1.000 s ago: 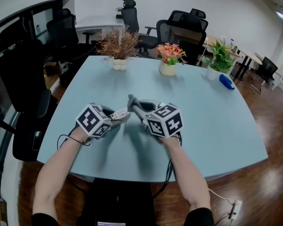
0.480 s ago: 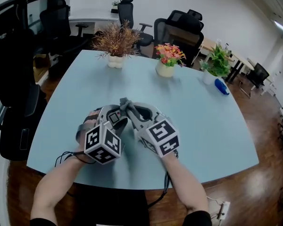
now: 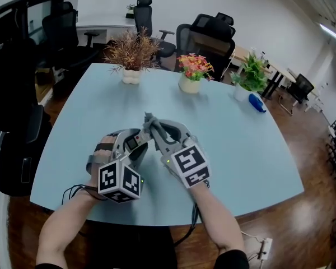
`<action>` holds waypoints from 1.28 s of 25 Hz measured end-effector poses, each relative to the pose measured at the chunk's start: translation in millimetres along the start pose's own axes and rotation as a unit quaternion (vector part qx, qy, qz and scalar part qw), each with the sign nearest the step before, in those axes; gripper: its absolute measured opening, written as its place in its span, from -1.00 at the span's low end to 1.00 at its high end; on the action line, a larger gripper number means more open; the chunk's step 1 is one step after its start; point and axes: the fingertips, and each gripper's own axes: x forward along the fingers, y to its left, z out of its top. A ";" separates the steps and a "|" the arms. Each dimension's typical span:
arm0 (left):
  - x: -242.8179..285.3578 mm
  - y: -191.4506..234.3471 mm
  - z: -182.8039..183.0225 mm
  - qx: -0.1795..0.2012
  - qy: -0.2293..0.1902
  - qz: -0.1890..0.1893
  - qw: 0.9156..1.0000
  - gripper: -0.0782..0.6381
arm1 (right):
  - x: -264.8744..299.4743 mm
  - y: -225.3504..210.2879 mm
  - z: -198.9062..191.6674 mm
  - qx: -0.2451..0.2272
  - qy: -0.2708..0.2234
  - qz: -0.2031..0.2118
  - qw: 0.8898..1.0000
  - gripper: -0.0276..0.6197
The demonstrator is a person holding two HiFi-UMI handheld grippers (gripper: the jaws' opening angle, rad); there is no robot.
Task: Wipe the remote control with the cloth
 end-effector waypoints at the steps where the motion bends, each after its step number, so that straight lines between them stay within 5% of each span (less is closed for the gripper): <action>1: -0.7 1.3 0.8 -0.006 -0.007 0.001 1.000 -0.29 | -4.0 -21.4 -8.8 0.020 0.010 -0.031 0.999 -0.83; 4: -1.3 4.1 0.9 -0.024 -0.019 0.003 1.000 -0.29 | -18.3 -51.9 -5.6 0.070 -0.017 -0.059 0.996 -0.83; 7: -3.6 5.5 3.8 -0.032 -0.027 0.006 0.999 -0.29 | -23.3 -18.6 26.7 0.048 -0.082 0.011 0.995 -0.83; 9: -7.2 8.8 8.5 -0.041 -0.041 0.012 0.998 -0.29 | -18.2 3.5 31.4 0.007 -0.078 0.036 0.996 -0.83; 15: -17.5 13.8 17.7 -0.084 -0.073 0.000 0.994 -0.29 | -25.4 -51.3 4.0 0.053 -0.047 -0.058 0.996 -0.83; 20: -19.6 15.0 23.6 -0.162 -0.125 -0.045 0.978 -0.29 | -30.8 -10.9 38.6 -0.021 -0.095 -0.003 0.995 -0.83; 22: -20.2 16.8 24.1 -0.220 -0.144 -0.074 0.962 -0.30 | -25.4 -21.5 26.5 -0.015 -0.066 -0.033 0.997 -0.83; 23: -20.0 18.5 22.4 -0.275 -0.156 -0.101 0.943 -0.30 | -26.2 -36.1 19.6 0.002 -0.055 -0.060 0.997 -0.83; 24: -20.0 21.8 20.2 -0.347 -0.173 -0.136 0.912 -0.30 | -30.0 -50.1 16.6 0.018 -0.053 -0.082 0.995 -0.83; 25: -20.5 26.7 17.7 -0.425 -0.193 -0.173 0.867 -0.30 | -35.8 -58.6 19.5 0.026 -0.066 -0.093 0.993 -0.83; 26: -21.2 32.4 15.1 -0.500 -0.213 -0.207 0.813 -0.30 | -42.1 -58.3 28.6 0.024 -0.093 -0.087 0.992 -0.83; 28: -24.2 41.7 13.5 -0.609 -0.244 -0.257 0.710 -0.29 | -50.7 -30.0 56.1 -0.018 -0.156 -0.031 0.987 -0.83; 29: -26.4 44.2 15.5 -0.639 -0.255 -0.276 0.671 -0.30 | -51.0 -8.2 65.5 -0.048 -0.169 0.003 0.984 -0.83; 30: -28.8 45.2 18.7 -0.653 -0.265 -0.291 0.647 -0.30 | -48.2 11.6 68.0 -0.072 -0.166 0.029 0.983 -0.83; 31: -31.1 44.6 22.3 -0.654 -0.271 -0.303 0.638 -0.30 | -43.7 25.4 66.0 -0.085 -0.155 0.045 0.983 -0.83; 32: -33.0 42.5 25.4 -0.647 -0.274 -0.312 0.639 -0.30 | -39.7 31.0 63.3 -0.087 -0.149 0.049 0.984 -0.83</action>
